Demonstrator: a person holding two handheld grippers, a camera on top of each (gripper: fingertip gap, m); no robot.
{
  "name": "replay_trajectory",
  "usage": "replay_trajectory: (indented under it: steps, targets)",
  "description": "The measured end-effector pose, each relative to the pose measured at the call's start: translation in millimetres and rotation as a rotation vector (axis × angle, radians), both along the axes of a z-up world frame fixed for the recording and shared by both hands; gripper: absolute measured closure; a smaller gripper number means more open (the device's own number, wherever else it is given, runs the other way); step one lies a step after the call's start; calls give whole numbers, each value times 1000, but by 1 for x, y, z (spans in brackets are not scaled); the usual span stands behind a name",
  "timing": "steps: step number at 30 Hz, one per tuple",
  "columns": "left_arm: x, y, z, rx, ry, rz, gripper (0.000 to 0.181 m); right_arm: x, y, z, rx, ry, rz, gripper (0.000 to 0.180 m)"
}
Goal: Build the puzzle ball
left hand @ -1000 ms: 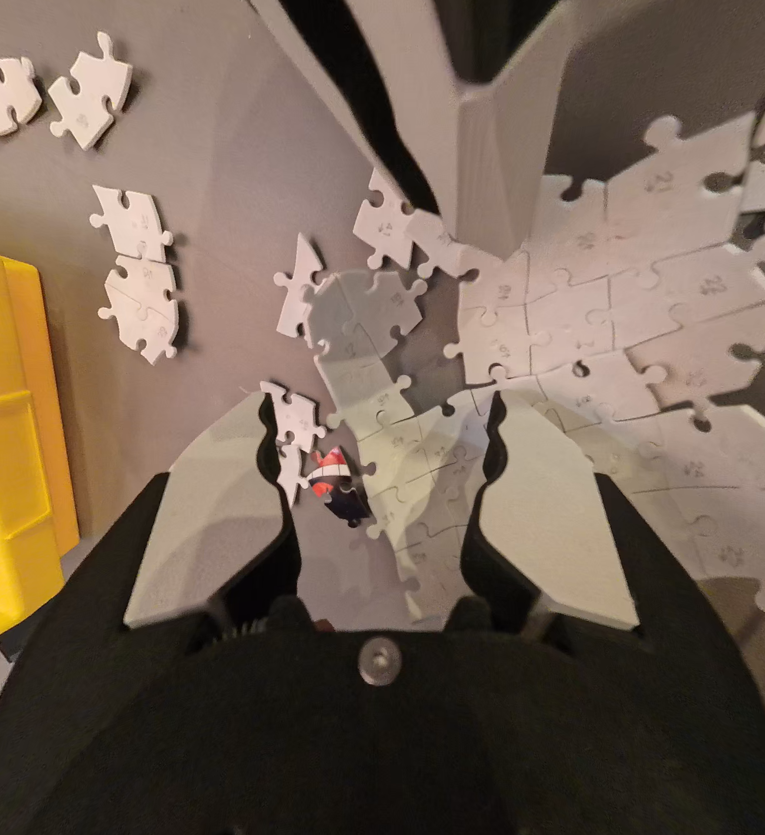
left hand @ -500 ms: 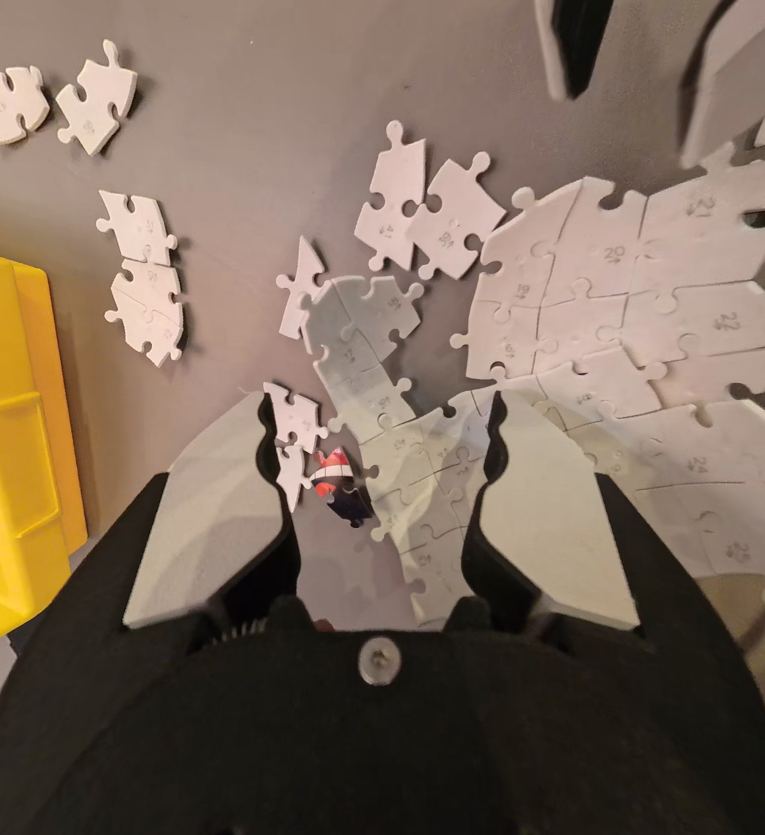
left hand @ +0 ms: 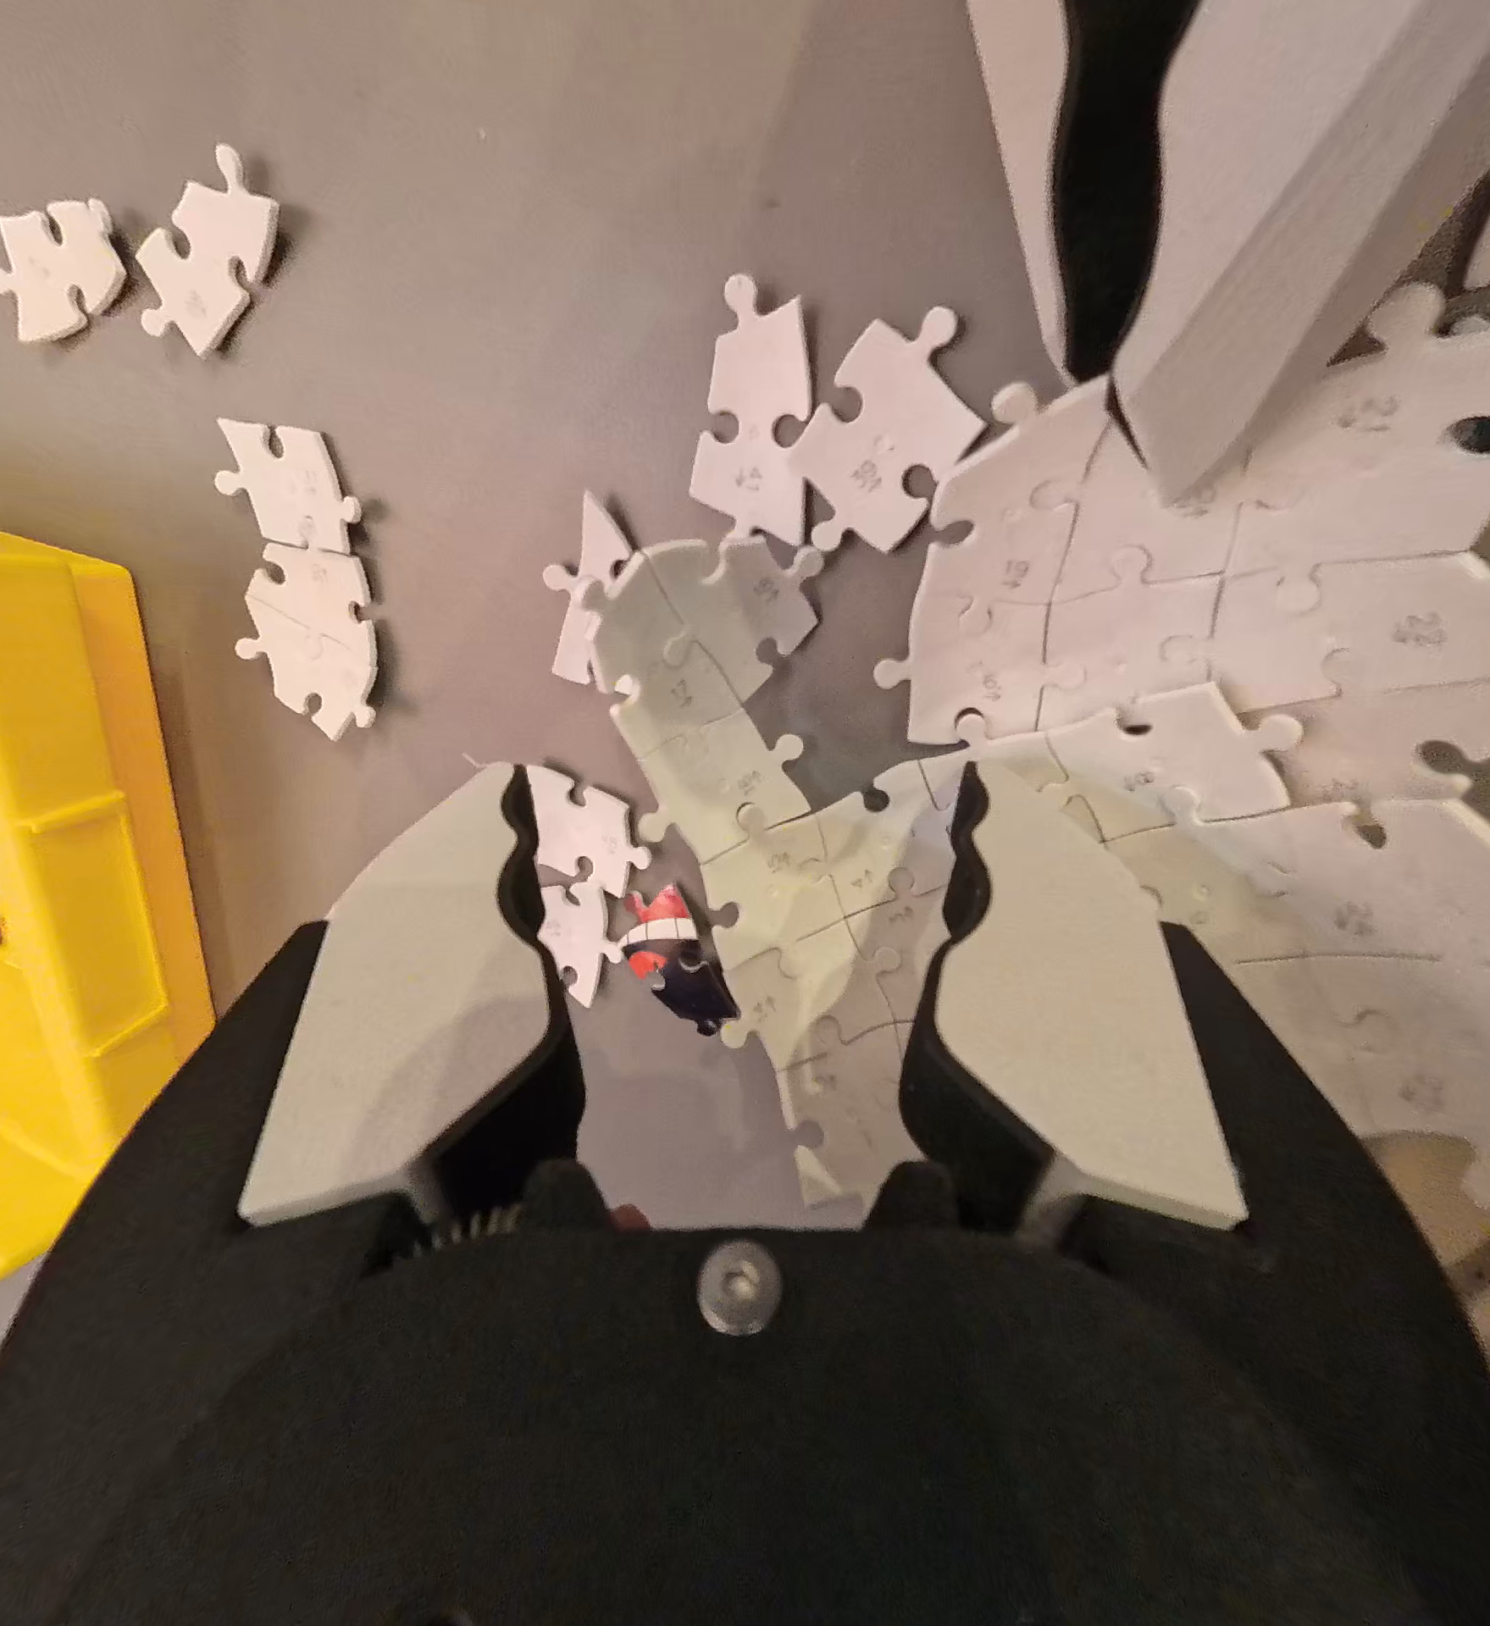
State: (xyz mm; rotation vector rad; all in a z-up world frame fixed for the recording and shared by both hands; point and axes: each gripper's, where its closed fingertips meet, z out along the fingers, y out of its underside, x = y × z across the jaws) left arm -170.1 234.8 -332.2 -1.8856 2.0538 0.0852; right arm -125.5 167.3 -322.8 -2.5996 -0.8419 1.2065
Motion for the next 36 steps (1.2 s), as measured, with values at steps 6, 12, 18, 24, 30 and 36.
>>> replay_trajectory:
  steps: [6,12,18,24,30,36]
  targets:
    - [2,0,1,26,7,-19,89,3,4,2,-48,11,45,175]
    - [4,2,3,76,28,-48,90,7,6,-1,-100,2,96,176]
    - [4,2,4,88,29,-43,91,6,6,0,-103,17,76,176]
    - [3,1,6,126,18,-43,92,3,3,1,-108,49,11,175]
    - [-1,-4,7,155,-16,-26,94,-3,-5,-3,-105,71,-47,170]
    - [-3,-6,9,199,-43,1,95,-7,-8,-3,-75,75,-121,166]
